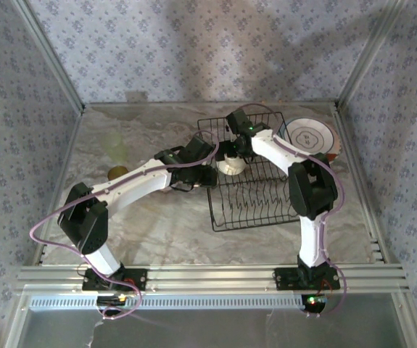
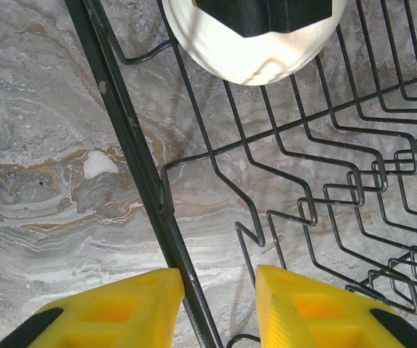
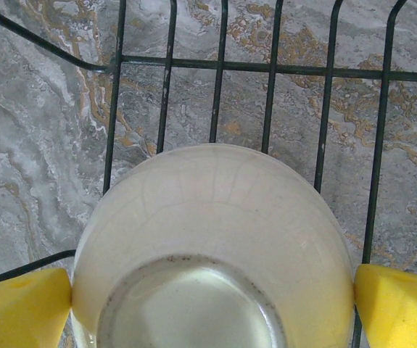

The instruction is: Unload the mixed dishes from the dish rack

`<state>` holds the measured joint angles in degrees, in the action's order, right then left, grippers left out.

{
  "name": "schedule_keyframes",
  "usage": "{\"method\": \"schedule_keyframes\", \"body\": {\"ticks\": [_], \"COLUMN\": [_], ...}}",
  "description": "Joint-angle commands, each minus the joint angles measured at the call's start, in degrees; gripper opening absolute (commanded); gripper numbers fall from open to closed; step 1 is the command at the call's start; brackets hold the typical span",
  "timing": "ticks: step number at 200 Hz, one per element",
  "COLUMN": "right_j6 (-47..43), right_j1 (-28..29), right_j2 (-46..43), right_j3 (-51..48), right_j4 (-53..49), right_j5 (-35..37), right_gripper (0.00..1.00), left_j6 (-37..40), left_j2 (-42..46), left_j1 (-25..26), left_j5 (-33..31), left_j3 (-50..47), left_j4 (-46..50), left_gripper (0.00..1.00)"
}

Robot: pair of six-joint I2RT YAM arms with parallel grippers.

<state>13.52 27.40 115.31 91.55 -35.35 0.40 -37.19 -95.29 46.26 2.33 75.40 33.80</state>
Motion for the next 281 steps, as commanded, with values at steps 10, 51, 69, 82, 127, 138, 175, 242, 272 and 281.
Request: {"method": "schedule_keyframes", "body": {"ticks": [10,51,69,82,127,138,175,242,272,281], "right_j6": [-2.5,-3.5,-3.9,-4.0,-4.7,-4.6,-4.0,-2.7,-2.0,-1.8], "right_j1": [-1.1,-1.8,-1.7,-1.4,-0.5,-0.6,-1.5,-5.3,-7.2,-7.6], "right_j2": [5.0,6.3,8.2,9.2,11.5,11.4,8.9,3.8,0.9,0.2], "right_j3": [-3.2,-2.0,-0.7,-0.1,0.2,-0.4,-0.7,-2.2,-4.5,-5.2], "right_j4": [-13.2,-16.4,-18.0,-18.5,-19.8,-19.3,-18.4,-14.7,-11.8,-11.1], "right_j5": [-0.8,-1.0,-1.2,-1.1,-0.6,-1.1,-1.6,-8.9,-12.5,-13.6], "right_gripper": [1.00,1.00,1.00,1.00,0.99,0.94,0.82,0.68,0.65,0.65], "left_j6": [-0.4,-0.3,-0.2,-0.2,0.1,0.2,0.6,1.7,2.4,2.7], "left_j2": [-3.2,-3.3,-3.2,-3.0,-2.2,-2.0,-1.4,0.3,2.1,2.7], "left_j1": [0.5,0.5,0.5,0.5,0.5,0.5,0.5,0.3,-0.7,-0.9], "left_j5": [0.6,0.7,0.7,0.6,-0.1,-0.3,-1.1,-2.3,-2.3,-2.3], "left_j3": [-0.5,-0.3,-0.1,-0.1,-0.2,-0.1,0.3,1.6,2.6,2.8], "left_j4": [-0.7,-0.8,-0.8,-0.8,-0.7,-0.6,0.4,2.2,2.8,2.7], "left_gripper": [0.34,0.34,0.34,0.34,0.34,0.34,0.34,0.34,0.38,0.42]}}
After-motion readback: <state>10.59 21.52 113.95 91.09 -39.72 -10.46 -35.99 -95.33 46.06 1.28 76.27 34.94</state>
